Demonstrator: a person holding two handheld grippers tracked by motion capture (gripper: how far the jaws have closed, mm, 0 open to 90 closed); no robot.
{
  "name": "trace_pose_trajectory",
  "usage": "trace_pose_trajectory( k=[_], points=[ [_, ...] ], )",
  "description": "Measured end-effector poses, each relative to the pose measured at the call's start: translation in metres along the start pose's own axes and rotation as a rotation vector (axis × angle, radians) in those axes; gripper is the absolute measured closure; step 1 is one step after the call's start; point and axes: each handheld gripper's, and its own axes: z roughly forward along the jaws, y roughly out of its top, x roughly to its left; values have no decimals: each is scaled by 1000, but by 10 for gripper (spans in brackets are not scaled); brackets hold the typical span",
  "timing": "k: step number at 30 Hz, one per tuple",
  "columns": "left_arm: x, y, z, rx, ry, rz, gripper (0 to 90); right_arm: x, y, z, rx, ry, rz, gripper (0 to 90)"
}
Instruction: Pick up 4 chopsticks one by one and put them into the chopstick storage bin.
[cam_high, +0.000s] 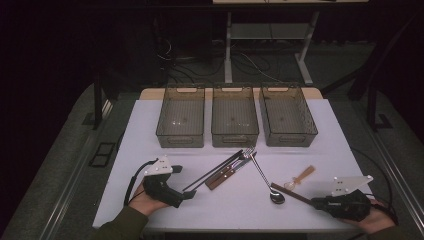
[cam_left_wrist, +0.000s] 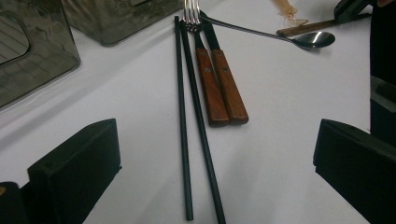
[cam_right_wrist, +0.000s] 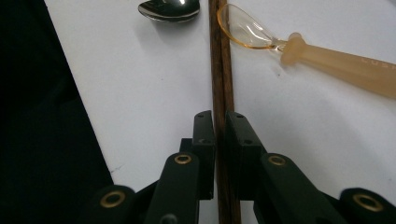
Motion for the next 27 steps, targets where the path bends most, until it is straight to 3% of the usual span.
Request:
trace_pose_trajectory(
  k=[10,27],
  points=[
    [0,0,0,-1,-1,0,0,2,0,7,28,13,-15,820],
    [-1,0,0,2,-2,0,0,2,0,5,15,13,-14,842]
  ],
)
